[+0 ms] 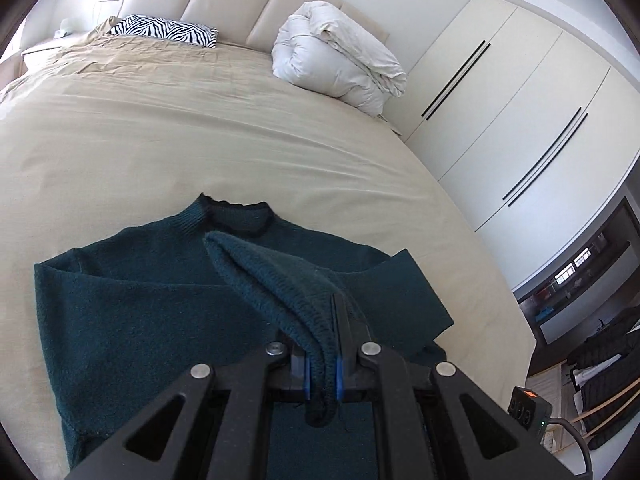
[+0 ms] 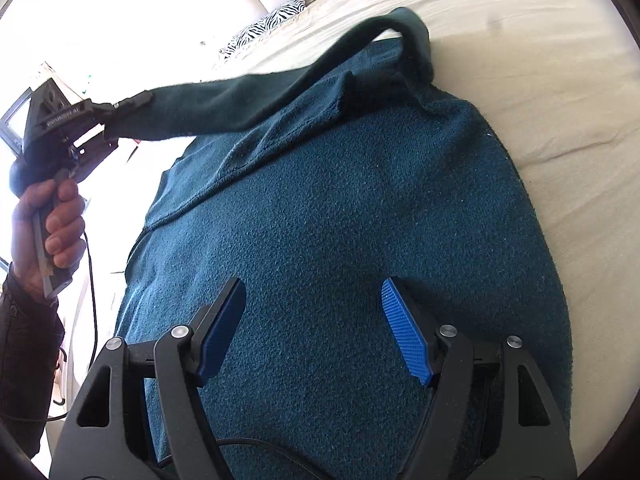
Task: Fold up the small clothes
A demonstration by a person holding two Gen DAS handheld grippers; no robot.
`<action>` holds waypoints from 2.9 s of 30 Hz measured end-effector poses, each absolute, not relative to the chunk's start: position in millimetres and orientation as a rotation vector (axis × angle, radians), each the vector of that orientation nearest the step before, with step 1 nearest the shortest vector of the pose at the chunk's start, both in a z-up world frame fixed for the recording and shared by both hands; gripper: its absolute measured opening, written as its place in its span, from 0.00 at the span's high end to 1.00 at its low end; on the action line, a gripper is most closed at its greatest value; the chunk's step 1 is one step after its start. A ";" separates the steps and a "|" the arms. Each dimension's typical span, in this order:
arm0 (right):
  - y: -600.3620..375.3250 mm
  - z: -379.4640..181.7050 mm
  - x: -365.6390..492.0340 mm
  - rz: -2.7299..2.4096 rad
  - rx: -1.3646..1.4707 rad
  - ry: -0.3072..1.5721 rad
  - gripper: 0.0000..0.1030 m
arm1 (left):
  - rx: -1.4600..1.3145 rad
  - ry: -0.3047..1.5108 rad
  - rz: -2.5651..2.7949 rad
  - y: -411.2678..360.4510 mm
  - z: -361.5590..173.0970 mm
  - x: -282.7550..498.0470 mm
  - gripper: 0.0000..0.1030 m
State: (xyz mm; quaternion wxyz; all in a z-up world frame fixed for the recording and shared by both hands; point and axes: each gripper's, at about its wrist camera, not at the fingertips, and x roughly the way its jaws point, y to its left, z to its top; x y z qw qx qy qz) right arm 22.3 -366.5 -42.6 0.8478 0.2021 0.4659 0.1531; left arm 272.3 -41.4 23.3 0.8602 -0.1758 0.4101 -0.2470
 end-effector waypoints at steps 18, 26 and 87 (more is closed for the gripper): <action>-412.2 -4.9 52.1 0.340 0.679 0.927 0.32 | -0.419 1.017 -0.412 18.0 -66.3 286.2 0.91; -449.8 18.6 146.9 0.352 0.782 0.884 0.32 | -0.475 1.002 -0.411 36.5 -78.9 287.4 0.87; -484.2 8.9 -135.6 0.243 0.625 1.003 0.32 | -0.586 1.080 -0.297 102.1 -78.1 -26.6 0.29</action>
